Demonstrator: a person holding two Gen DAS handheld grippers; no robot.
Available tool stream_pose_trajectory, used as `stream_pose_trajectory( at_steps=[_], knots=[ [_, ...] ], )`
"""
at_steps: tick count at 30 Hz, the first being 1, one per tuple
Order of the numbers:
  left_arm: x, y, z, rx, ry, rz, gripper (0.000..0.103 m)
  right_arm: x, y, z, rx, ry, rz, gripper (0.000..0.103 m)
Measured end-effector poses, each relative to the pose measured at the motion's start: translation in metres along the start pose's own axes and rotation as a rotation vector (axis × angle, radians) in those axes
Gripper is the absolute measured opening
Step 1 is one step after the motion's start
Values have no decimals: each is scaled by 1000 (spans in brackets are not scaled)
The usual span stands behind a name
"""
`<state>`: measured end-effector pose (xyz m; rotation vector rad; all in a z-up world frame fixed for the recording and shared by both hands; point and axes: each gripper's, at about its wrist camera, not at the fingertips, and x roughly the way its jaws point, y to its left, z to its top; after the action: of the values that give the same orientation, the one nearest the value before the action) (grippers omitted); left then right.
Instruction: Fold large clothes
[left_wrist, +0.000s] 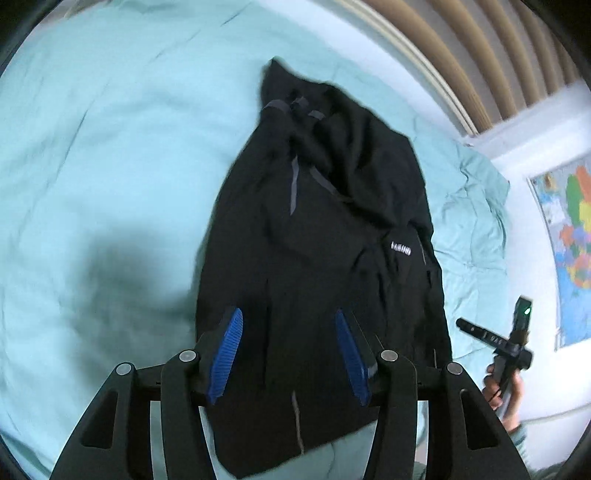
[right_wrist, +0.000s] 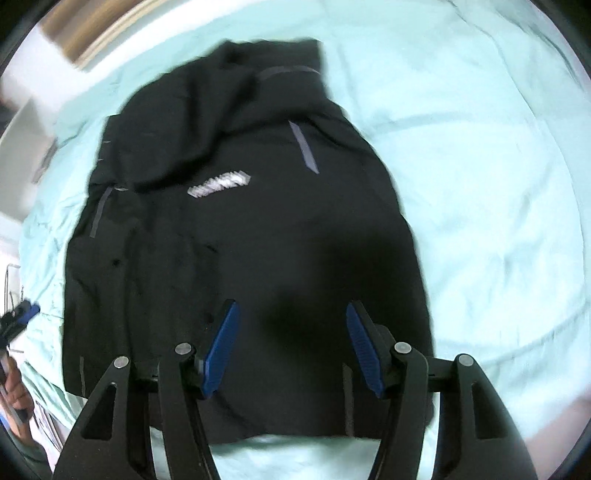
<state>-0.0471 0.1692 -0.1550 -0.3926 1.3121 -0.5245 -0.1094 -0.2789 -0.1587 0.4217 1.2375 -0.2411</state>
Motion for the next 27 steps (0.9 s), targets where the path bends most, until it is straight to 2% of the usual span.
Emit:
stream_pose_trajectory(
  at_steps=[3, 7, 13, 17, 23, 27],
  knots=[
    [10, 18, -21, -41, 37, 31, 54, 10, -27, -19, 39, 35, -16, 63],
    [28, 38, -47, -95, 102, 37, 54, 21, -55, -46, 76, 81, -33, 63],
    [54, 58, -79, -197, 178, -42, 54, 23, -81, -72, 137, 89, 27, 63],
    [57, 60, -83, -229, 171, -64, 55, 15, -87, -75, 134, 64, 37, 63],
    [52, 55, -80, -217, 153, -31, 55, 8, -94, -66, 157, 10, 5, 63],
    [49, 56, -82, -238, 126, -28, 55, 16, -113, -67, 207, 31, -18, 67]
  ],
)
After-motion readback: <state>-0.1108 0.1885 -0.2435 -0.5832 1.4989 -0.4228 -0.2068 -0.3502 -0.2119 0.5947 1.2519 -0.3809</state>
